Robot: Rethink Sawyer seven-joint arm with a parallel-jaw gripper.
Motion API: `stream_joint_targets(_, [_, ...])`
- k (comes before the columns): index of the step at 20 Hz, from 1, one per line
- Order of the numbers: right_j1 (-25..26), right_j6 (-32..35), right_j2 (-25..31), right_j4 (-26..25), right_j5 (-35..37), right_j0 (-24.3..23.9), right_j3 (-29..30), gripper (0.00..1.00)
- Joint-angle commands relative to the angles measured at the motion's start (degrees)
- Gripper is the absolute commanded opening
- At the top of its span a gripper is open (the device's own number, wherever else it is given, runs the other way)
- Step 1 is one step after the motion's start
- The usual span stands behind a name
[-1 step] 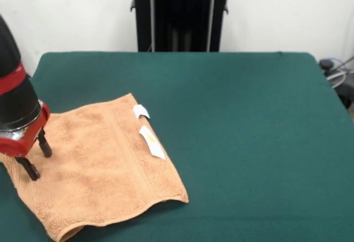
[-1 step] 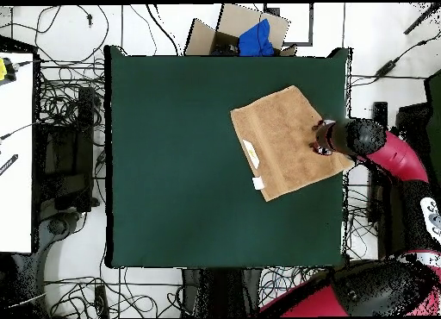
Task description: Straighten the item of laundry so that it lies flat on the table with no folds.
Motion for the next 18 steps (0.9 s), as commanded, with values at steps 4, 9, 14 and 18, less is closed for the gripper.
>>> stream_joint_targets(4, [5.66,14.8,-7.0,-2.01,0.27,-1.72,13.35,1.0])
stream_joint_targets(9, [5.74,17.39,-8.64,-0.4,-0.84,-1.99,16.17,1.0])
stream_joint_targets(14, [5.7,19.78,-9.98,0.79,-1.93,-2.05,18.13,1.0])
stream_joint_targets(18, [5.32,21.75,-11.01,2.13,-2.96,-2.09,20.03,1.0])
